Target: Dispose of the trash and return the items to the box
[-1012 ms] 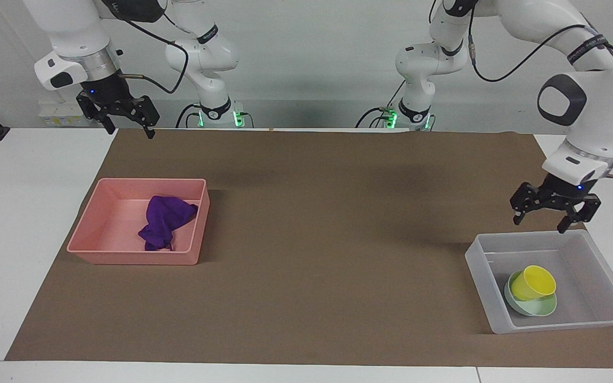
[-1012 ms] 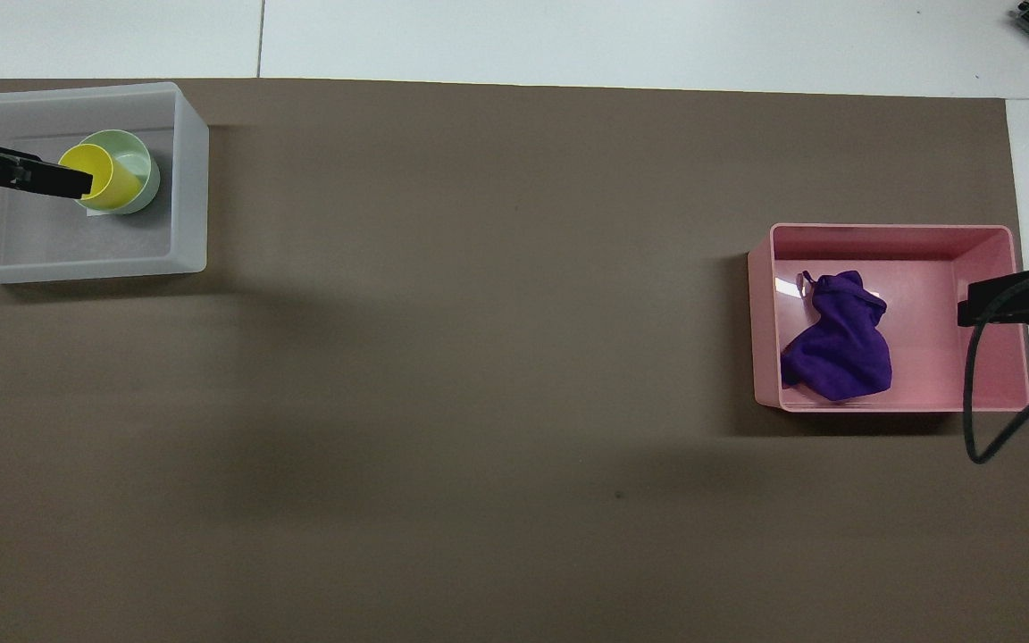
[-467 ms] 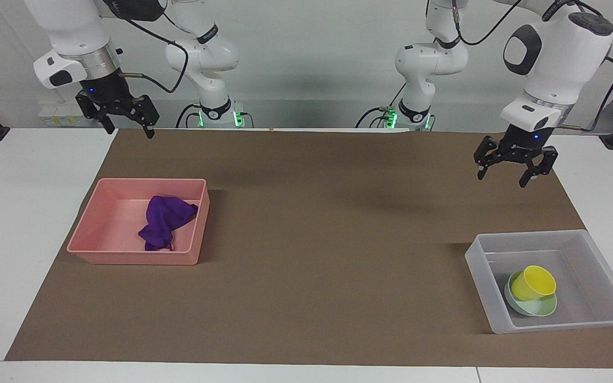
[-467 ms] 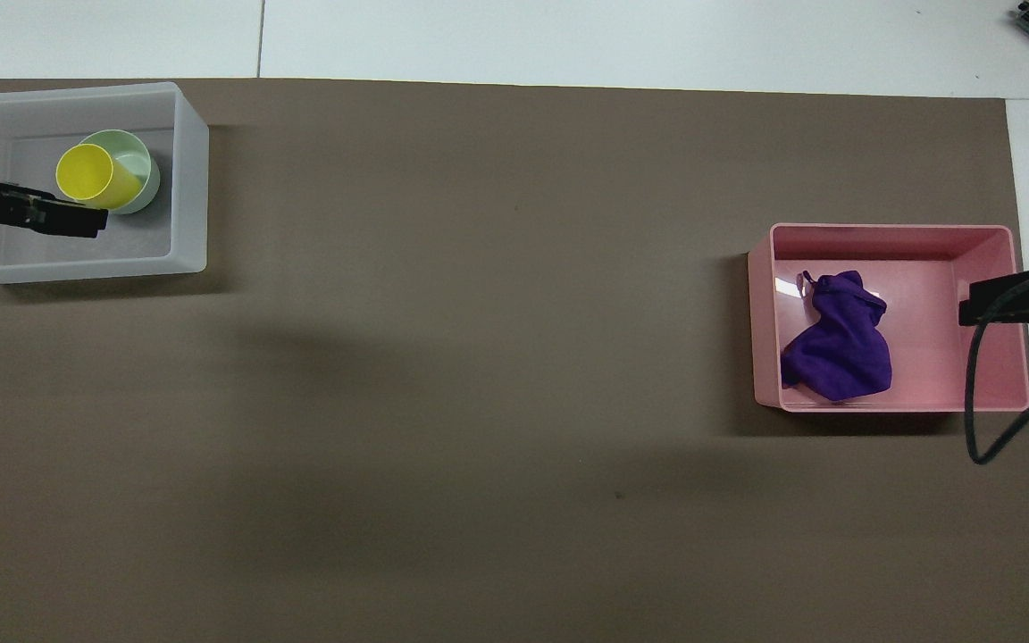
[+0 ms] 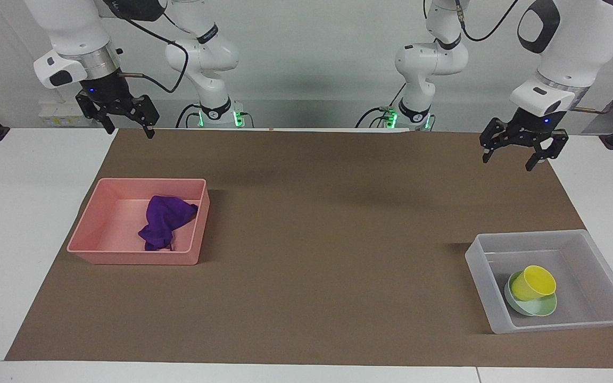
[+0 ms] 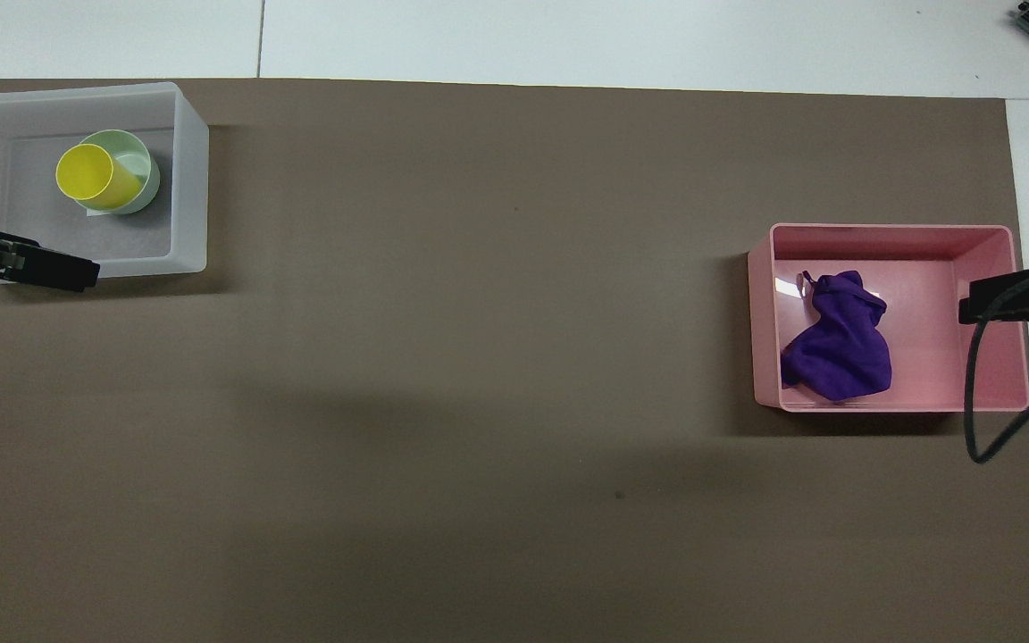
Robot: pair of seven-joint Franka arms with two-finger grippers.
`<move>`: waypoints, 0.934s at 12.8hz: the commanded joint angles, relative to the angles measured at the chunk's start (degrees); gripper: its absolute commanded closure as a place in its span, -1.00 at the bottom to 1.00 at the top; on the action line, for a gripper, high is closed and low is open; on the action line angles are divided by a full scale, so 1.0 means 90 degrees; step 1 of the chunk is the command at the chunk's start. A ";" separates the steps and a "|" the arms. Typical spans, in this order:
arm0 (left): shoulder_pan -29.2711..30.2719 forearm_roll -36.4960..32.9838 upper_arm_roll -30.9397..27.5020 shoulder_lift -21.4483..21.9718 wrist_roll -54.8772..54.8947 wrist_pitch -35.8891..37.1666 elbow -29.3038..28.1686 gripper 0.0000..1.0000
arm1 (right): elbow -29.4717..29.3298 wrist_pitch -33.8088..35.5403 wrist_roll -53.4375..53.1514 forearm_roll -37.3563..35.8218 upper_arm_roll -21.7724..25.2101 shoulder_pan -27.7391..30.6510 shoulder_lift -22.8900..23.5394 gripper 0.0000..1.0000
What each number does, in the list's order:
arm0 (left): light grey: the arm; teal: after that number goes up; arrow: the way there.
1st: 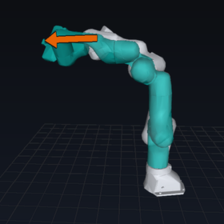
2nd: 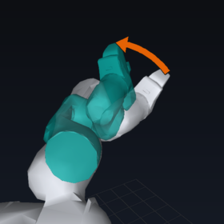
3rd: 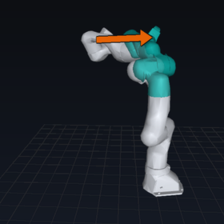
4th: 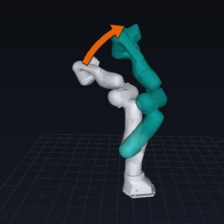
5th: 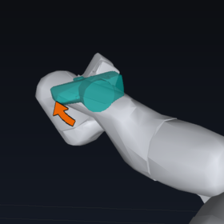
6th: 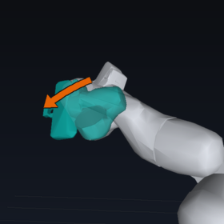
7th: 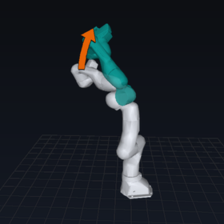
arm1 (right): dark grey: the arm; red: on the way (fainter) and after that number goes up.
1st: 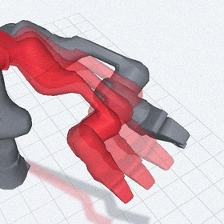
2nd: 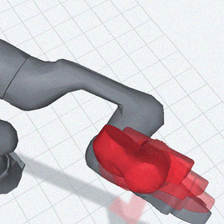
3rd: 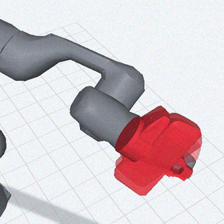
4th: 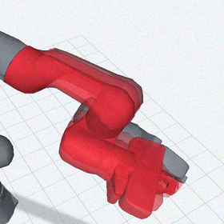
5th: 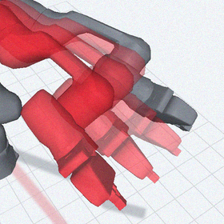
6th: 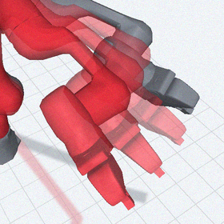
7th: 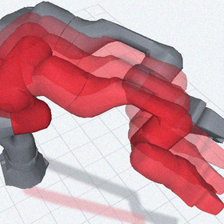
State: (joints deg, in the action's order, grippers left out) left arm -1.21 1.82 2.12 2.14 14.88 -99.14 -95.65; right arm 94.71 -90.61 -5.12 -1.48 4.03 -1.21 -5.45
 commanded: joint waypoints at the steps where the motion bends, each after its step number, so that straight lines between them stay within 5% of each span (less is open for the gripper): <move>1: -0.0002 -0.0105 -0.0031 -0.0023 -0.0160 0.0186 0.0003 -1.00 | 0.0199 -0.0176 0.0090 0.0057 -0.0037 0.0037 -0.0146 -1.00; 12: 0.0027 -0.0105 -0.0089 -0.0003 -0.0218 0.0186 0.0013 -1.00 | 0.0189 -0.0167 0.0090 0.0057 -0.0037 0.0037 -0.0146 -1.00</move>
State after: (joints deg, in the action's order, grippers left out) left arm -1.05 1.77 1.34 1.98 13.67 -98.46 -95.75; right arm 94.71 -90.61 -5.12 -1.48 4.03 -1.21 -5.45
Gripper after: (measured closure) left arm 0.000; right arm 0.000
